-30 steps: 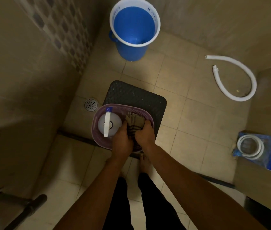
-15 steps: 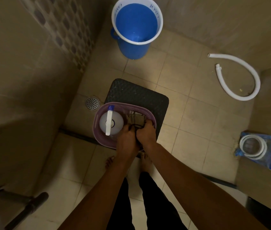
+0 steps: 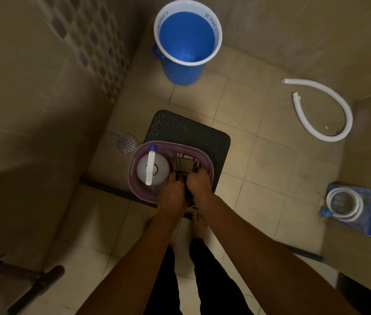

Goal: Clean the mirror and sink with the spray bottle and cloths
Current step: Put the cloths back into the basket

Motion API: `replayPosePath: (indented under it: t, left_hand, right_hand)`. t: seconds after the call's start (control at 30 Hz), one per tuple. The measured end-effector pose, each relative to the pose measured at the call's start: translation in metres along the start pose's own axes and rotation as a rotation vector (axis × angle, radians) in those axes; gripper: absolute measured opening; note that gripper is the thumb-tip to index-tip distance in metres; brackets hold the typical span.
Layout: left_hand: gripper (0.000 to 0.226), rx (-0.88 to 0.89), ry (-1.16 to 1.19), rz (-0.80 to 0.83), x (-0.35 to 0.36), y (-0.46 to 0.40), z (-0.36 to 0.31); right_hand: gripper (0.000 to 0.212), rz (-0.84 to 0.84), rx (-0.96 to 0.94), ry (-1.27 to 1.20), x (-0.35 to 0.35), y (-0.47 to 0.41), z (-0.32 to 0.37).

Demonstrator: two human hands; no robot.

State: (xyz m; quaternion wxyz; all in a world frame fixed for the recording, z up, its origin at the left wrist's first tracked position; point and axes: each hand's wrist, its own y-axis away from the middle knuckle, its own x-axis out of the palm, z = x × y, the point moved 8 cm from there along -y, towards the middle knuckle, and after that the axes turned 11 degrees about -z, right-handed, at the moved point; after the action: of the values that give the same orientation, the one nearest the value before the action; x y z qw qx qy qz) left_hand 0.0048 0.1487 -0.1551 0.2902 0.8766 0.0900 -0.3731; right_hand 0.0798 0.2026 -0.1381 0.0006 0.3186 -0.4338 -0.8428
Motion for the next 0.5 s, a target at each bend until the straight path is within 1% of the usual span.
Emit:
replayPosePath:
  t: [0.03, 0.07, 0.13, 0.23, 0.3, 0.37, 0.47, 0.5]
  left_hand:
    - [0.042, 0.005, -0.014, -0.034, -0.005, -0.001, -0.002]
    - [0.036, 0.021, 0.023, -0.086, -0.011, -0.001, -0.005]
    - [0.031, 0.038, 0.075, -0.118, -0.015, 0.002, -0.008]
    - [0.03, 0.058, 0.062, -0.152, -0.019, 0.005, -0.011]
    - [0.033, 0.037, 0.042, -0.114, -0.014, 0.006, -0.011]
    - [0.032, 0.004, 0.039, -0.073, -0.012, 0.006, -0.007]
    - [0.024, -0.028, 0.172, -0.103, -0.017, 0.008, -0.001]
    - [0.023, -0.03, 0.181, -0.104, -0.019, 0.009, 0.0]
  right_hand:
    - [0.026, -0.003, 0.046, -0.041, 0.001, -0.001, -0.003]
    - [0.026, -0.003, 0.104, -0.084, 0.002, -0.001, -0.007]
    - [0.027, 0.015, 0.215, -0.161, 0.004, 0.0, -0.013]
    - [0.033, 0.062, 0.327, -0.229, 0.01, 0.002, -0.02]
    - [0.034, 0.078, 0.35, -0.271, 0.013, 0.003, -0.018]
    - [0.037, 0.089, 0.366, -0.302, 0.015, 0.003, -0.014]
    - [0.054, 0.12, 0.372, -0.279, 0.018, 0.001, -0.011]
    - [0.057, 0.115, 0.349, -0.254, 0.018, 0.0, -0.012]
